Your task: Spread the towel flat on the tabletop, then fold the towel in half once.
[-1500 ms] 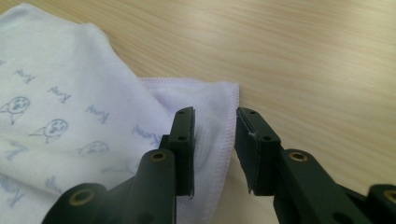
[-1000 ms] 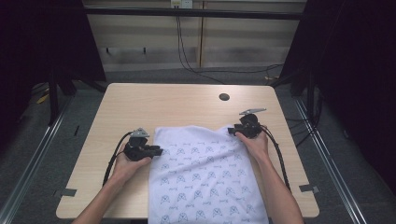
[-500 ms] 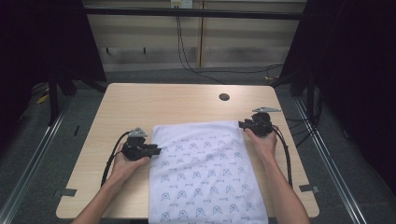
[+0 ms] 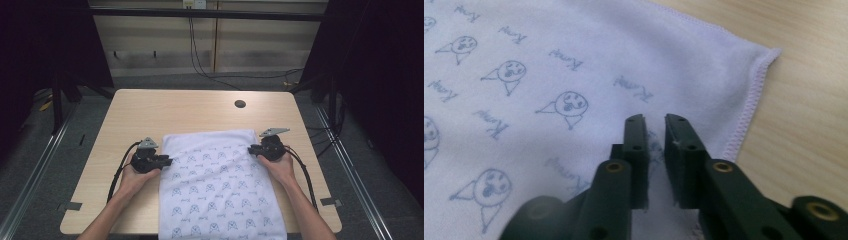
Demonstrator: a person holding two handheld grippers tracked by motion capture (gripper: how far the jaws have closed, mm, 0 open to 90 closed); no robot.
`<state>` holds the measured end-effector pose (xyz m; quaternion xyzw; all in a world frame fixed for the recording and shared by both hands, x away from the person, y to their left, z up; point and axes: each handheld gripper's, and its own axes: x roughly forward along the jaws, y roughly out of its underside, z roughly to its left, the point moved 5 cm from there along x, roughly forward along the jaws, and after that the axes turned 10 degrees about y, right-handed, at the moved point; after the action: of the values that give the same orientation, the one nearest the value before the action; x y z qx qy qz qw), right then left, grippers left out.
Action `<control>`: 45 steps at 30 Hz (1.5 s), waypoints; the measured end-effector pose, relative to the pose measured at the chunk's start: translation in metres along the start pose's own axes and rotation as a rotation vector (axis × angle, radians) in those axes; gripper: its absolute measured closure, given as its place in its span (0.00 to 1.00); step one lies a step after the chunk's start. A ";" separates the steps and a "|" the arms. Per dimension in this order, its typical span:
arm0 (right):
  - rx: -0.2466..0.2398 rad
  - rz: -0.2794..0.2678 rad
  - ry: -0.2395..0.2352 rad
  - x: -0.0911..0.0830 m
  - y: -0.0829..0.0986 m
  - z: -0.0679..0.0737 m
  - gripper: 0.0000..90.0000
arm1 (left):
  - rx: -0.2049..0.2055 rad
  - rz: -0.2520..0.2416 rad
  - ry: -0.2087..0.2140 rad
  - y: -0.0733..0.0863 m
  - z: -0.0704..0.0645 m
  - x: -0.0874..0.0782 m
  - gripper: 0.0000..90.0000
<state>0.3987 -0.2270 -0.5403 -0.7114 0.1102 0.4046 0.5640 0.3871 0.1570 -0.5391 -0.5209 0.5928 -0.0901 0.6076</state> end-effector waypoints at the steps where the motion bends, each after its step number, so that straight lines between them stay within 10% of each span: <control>1: 0.005 0.003 -0.009 -0.002 0.002 -0.002 0.95 | 0.000 -0.001 0.001 0.000 0.000 0.000 0.88; 20: -0.027 0.040 -0.060 -0.069 0.060 0.022 0.93 | -0.004 0.053 0.146 0.019 -0.049 -0.008 0.95; 33: -0.038 -0.005 -0.121 -0.096 0.064 0.038 0.77 | 0.080 0.093 0.185 0.030 -0.085 -0.026 0.86; 37: -0.016 -0.039 -0.081 -0.090 0.048 0.020 0.77 | 0.069 0.050 0.165 0.013 -0.076 -0.027 0.84; 45: 0.027 -0.002 -0.014 -0.051 0.025 -0.015 0.67 | -0.085 -0.018 0.097 0.001 -0.019 -0.026 0.78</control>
<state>0.3571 -0.2647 -0.5222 -0.7011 0.1110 0.4076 0.5745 0.3640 0.1662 -0.5191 -0.5465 0.6202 -0.0952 0.5547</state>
